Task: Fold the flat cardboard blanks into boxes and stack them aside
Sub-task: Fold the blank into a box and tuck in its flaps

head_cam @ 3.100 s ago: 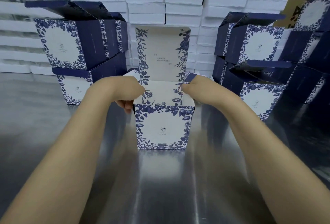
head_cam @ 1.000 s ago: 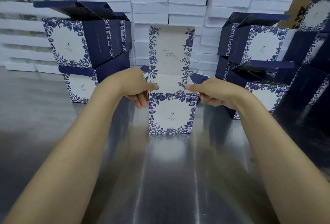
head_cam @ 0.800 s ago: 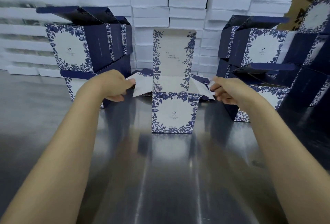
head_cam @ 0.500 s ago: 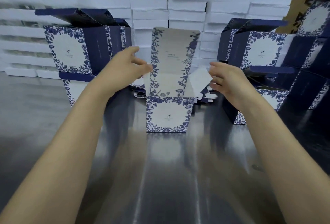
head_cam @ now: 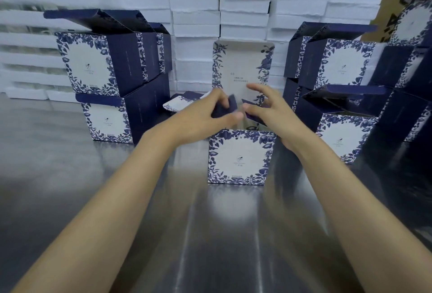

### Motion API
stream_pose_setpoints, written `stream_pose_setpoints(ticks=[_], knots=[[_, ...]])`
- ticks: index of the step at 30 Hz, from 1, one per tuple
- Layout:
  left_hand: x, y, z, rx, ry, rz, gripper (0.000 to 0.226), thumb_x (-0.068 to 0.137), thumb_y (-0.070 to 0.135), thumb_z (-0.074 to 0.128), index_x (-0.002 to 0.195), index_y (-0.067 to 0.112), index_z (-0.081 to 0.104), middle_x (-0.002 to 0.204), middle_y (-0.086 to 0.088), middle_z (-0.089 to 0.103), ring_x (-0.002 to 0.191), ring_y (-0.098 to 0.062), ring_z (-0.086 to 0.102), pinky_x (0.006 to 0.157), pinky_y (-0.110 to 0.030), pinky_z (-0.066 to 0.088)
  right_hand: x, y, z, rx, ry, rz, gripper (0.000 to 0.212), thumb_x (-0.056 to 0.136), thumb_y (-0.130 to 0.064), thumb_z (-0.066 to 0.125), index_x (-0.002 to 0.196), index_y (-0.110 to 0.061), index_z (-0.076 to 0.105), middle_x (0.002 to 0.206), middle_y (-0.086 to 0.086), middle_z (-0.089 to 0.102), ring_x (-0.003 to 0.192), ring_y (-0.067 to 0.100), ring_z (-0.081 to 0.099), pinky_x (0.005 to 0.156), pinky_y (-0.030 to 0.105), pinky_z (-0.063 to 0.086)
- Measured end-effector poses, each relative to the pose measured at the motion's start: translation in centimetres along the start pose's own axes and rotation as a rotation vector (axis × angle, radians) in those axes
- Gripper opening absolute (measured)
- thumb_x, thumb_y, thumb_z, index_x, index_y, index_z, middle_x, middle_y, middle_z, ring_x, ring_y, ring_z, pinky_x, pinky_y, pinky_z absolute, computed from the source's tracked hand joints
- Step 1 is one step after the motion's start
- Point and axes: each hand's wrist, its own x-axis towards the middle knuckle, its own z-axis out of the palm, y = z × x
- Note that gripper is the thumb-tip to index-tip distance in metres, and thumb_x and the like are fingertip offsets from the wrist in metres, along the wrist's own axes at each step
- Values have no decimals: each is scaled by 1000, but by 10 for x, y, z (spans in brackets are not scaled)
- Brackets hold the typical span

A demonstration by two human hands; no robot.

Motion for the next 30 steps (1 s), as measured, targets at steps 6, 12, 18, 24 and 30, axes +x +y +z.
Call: stream_pose_setpoints(ticks=[6, 12, 18, 24, 30], knots=[[4, 1, 11, -101, -25, -74, 34, 103, 28, 39, 93, 17, 69, 115, 5, 61, 112, -12, 54, 84, -12, 39, -3, 2, -3, 236, 22, 130, 71, 82, 18, 36, 137, -24, 50, 113, -16, 56, 74, -8, 61, 63, 13, 46], [11, -5, 15, -96, -44, -302, 63, 97, 9, 45, 152, 26, 19, 155, 4, 12, 135, -21, 31, 76, -6, 40, -2, 7, -1, 335, 57, 145, 85, 82, 26, 33, 146, -29, 24, 101, -20, 52, 76, -23, 56, 51, 12, 42], [16, -8, 12, -605, 176, -490, 88, 86, 12, 66, 151, 21, 7, 130, -4, 49, 110, -24, 58, 96, -36, 50, 0, 7, -5, 218, 85, 166, 48, 83, 13, 55, 120, -18, 59, 96, -13, 63, 83, -5, 63, 61, 11, 51], [8, -3, 15, -556, 174, -452, 26, 89, -10, 40, 77, 13, 45, 65, -2, 58, 62, -15, 50, 49, -13, 40, -4, 4, 0, 152, 97, 239, 15, 80, 6, 61, 89, 2, 72, 73, 15, 70, 62, 17, 51, 48, 19, 34], [7, -6, 14, -601, 149, -415, 34, 88, -13, 33, 87, 14, 55, 79, -2, 59, 65, -13, 56, 44, -11, 42, 0, 7, -2, -93, 122, 164, 48, 74, 8, 53, 42, -26, 55, 33, -17, 37, 32, 0, 33, 33, 14, 23]])
